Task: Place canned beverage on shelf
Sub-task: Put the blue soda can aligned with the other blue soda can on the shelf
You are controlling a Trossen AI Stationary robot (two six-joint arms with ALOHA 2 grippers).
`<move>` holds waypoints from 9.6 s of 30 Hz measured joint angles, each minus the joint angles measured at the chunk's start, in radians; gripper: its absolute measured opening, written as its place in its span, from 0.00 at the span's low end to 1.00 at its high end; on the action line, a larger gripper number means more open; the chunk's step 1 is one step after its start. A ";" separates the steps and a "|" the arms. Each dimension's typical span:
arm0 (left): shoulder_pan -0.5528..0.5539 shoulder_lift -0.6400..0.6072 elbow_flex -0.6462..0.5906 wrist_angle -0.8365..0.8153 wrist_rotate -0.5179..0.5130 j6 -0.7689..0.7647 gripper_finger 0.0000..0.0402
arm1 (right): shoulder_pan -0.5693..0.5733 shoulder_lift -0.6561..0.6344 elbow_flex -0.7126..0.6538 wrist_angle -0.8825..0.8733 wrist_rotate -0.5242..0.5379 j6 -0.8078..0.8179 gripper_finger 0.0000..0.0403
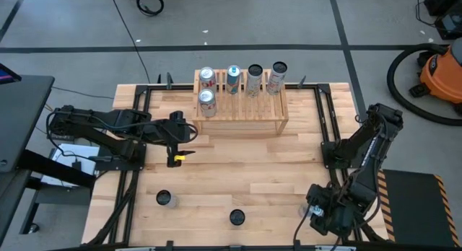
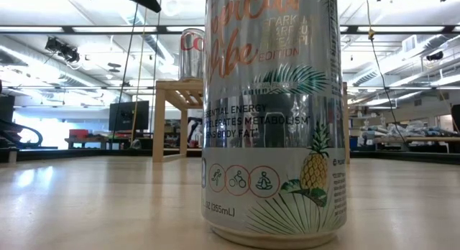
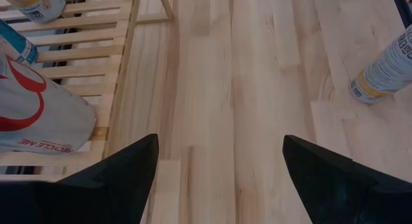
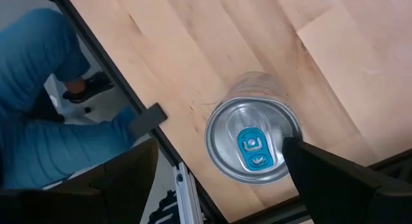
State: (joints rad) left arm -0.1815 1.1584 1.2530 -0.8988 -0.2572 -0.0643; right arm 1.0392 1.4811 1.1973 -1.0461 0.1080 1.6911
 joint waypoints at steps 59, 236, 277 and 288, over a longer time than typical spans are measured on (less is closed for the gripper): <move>0.000 0.000 0.000 0.011 0.000 -0.030 0.83 | 0.028 0.072 0.126 -0.173 0.048 0.135 0.86; 0.214 0.000 0.000 0.108 -0.004 0.035 0.83 | -1.394 0.410 0.970 -0.301 -0.163 -1.860 0.61; 0.213 0.000 0.000 0.108 -0.003 0.035 0.83 | -1.403 0.412 1.028 -0.293 -0.190 -1.918 0.68; 0.213 0.000 0.000 0.107 -0.004 0.076 0.83 | -1.377 0.417 1.029 -0.247 -0.257 -1.866 0.68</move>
State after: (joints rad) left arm 0.0319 1.1580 1.2526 -0.7914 -0.2607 0.0120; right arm -0.3378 1.8980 2.2261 -1.2927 -0.1494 -0.1752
